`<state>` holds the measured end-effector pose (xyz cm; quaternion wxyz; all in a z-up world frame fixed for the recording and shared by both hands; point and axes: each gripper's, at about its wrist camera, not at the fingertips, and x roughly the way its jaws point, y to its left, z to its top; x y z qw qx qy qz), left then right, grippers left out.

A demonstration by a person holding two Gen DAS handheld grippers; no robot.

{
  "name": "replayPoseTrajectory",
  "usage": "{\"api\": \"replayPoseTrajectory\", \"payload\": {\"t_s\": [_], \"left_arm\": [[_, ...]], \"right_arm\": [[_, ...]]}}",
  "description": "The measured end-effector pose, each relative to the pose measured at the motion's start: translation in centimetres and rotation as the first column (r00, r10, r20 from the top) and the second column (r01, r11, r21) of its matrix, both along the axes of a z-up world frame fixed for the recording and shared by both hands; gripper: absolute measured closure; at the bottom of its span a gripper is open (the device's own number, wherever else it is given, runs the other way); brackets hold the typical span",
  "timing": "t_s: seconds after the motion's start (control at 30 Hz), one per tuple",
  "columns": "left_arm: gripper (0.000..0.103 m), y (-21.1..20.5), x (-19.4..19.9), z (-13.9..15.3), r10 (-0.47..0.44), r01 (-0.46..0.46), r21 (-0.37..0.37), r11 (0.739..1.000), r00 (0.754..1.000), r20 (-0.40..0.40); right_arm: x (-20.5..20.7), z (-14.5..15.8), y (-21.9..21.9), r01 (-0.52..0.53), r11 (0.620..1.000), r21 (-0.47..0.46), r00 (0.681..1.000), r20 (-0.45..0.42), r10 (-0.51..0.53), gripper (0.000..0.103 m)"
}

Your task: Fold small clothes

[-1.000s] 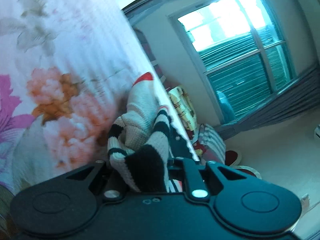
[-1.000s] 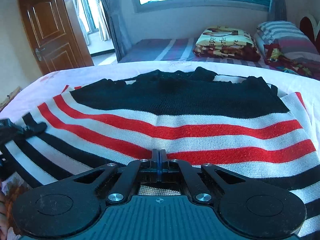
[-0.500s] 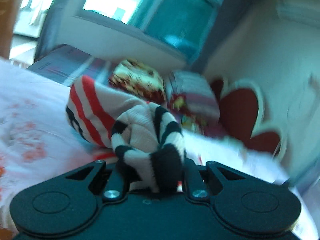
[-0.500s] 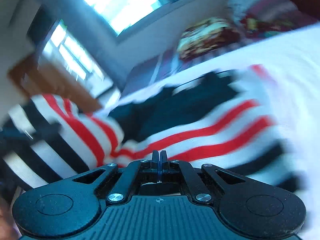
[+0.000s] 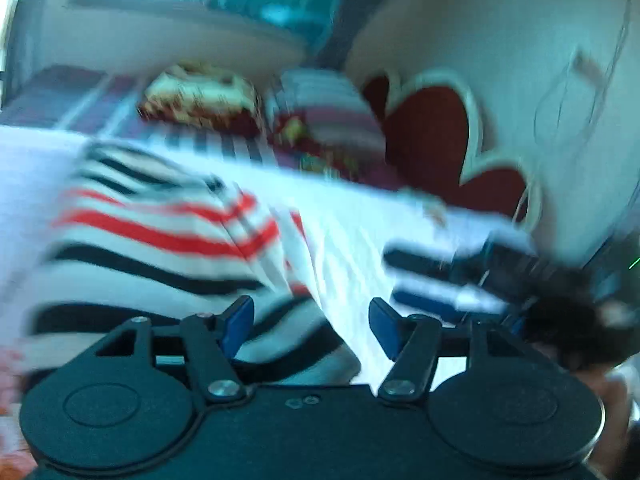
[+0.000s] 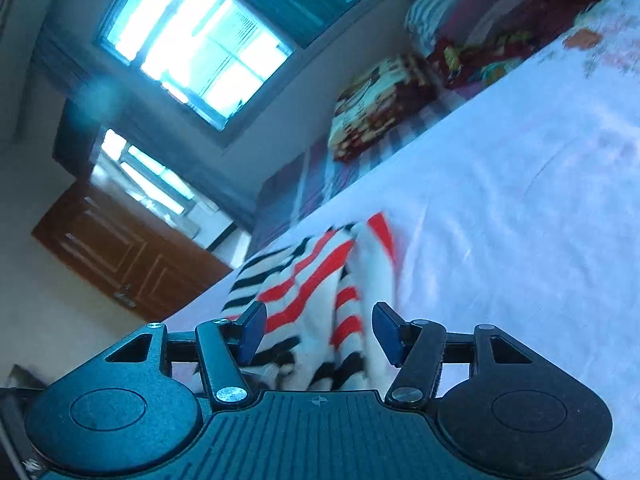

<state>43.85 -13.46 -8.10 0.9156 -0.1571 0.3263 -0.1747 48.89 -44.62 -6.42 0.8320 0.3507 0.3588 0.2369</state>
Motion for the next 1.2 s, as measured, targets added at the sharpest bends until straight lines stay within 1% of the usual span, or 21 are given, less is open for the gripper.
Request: {"api": "replayPoseTrajectory", "payload": {"t_s": [0.07, 0.1, 0.13, 0.2, 0.27, 0.3, 0.33, 0.37, 0.47, 0.5, 0.53, 0.63, 0.73, 0.87, 0.9, 0.97, 1.03, 1.07, 1.1, 1.17, 1.2], "left_arm": [[0.039, 3.4, -1.1, 0.8, 0.080, -0.080, -0.022, 0.997, 0.997, 0.020], [0.039, 5.3, -1.5, 0.8, 0.137, -0.137, -0.008, 0.991, 0.990, 0.030], [0.039, 7.1, -1.6, 0.5, 0.194, -0.195, 0.027, 0.980, 0.981, 0.028], [0.042, 9.7, -1.1, -0.4, 0.258, -0.256, 0.064, 0.964, 0.966, -0.028], [0.042, 11.3, -0.5, -1.7, 0.277, -0.275, 0.040, 0.961, 0.958, -0.074], [0.041, 11.7, -0.2, -2.3, 0.276, -0.275, 0.032, 0.961, 0.956, -0.094], [0.037, 12.4, 0.3, -2.8, 0.269, -0.269, 0.016, 0.963, 0.958, -0.099], [0.037, 12.5, 0.3, -3.4, 0.268, -0.269, 0.001, 0.963, 0.958, -0.103], [0.037, 12.8, 0.5, -4.7, 0.264, -0.269, -0.021, 0.963, 0.955, -0.131], [0.036, 12.8, 0.8, -4.9, 0.262, -0.268, -0.027, 0.963, 0.955, -0.136], [0.035, 12.8, 0.9, -5.2, 0.260, -0.267, -0.034, 0.963, 0.956, -0.140], [0.034, 13.4, 0.7, -5.3, 0.250, -0.260, -0.053, 0.964, 0.957, -0.147], [0.039, 13.4, 0.5, -4.5, 0.237, -0.243, -0.027, 0.970, 0.963, -0.131], [0.046, 12.5, 0.7, -3.9, 0.190, -0.195, -0.031, 0.980, 0.975, -0.118], [0.046, 12.1, 0.8, -4.0, 0.175, -0.180, -0.028, 0.983, 0.977, -0.122], [0.045, 11.0, 1.3, -4.3, 0.151, -0.152, 0.003, 0.988, 0.980, -0.132], [0.043, 9.7, 1.9, -4.9, 0.139, -0.130, 0.060, 0.990, 0.976, -0.168], [0.041, 9.1, 2.0, -4.9, 0.133, -0.118, 0.096, 0.988, 0.978, -0.162], [0.041, 8.6, 2.1, -4.8, 0.122, -0.102, 0.127, 0.987, 0.981, -0.154], [0.043, 8.6, 2.4, -4.4, 0.108, -0.085, 0.141, 0.986, 0.980, -0.169], [0.044, 8.9, 2.4, -3.8, 0.086, -0.064, 0.136, 0.989, 0.983, -0.165]], "right_arm": [[-0.2, -0.3, 1.0, -0.039, 0.999, 0.012, 0.999, -0.019, 0.039, 0.044], [-0.3, -0.5, 1.6, -0.062, 0.998, 0.022, 0.997, -0.038, 0.063, 0.044], [-0.2, -1.1, 2.1, -0.081, 0.996, 0.032, 0.995, -0.056, 0.083, 0.044], [0.0, -1.9, 3.1, -0.105, 0.992, 0.065, 0.989, -0.095, 0.111, 0.044], [0.8, -3.1, 4.0, -0.117, 0.990, 0.084, 0.979, -0.158, 0.129, 0.044], [1.1, -3.4, 4.4, -0.117, 0.990, 0.082, 0.975, -0.180, 0.130, 0.044], [1.3, -3.6, 4.9, -0.122, 0.990, 0.070, 0.972, -0.195, 0.134, 0.044], [1.6, -3.7, 5.4, -0.131, 0.990, 0.051, 0.968, -0.207, 0.138, 0.044], [2.1, -3.5, 7.2, -0.153, 0.987, -0.045, 0.973, -0.183, 0.142, 0.046], [2.2, -3.4, 7.9, -0.162, 0.983, -0.091, 0.974, -0.174, 0.144, 0.058], [2.3, -3.4, 8.7, -0.171, 0.974, -0.146, 0.975, -0.169, 0.146, 0.067], [2.0, -3.2, 10.3, -0.185, 0.947, -0.263, 0.981, -0.106, 0.162, 0.078], [0.6, -1.9, 11.3, -0.188, 0.911, -0.366, 0.981, -0.020, 0.194, 0.080], [-1.5, 0.0, 11.3, -0.138, 0.874, -0.466, 0.967, 0.126, 0.220, 0.080], [-1.7, 0.1, 11.4, -0.132, 0.869, -0.477, 0.965, 0.140, 0.223, 0.080], [-1.9, -0.7, 10.8, -0.122, 0.867, -0.483, 0.970, 0.126, 0.207, 0.080], [-1.5, -2.8, 10.5, -0.133, 0.875, -0.466, 0.981, 0.067, 0.184, 0.080], [-1.2, -4.1, 10.4, -0.144, 0.879, -0.455, 0.984, 0.030, 0.177, 0.080], [-1.3, -4.8, 10.0, -0.141, 0.888, -0.438, 0.986, 0.021, 0.167, 0.080], [-1.7, -4.5, 9.4, -0.137, 0.905, -0.403, 0.987, 0.018, 0.158, 0.080], [-1.6, -4.2, 8.9, -0.137, 0.916, -0.377, 0.988, 0.013, 0.153, 0.076]]}}
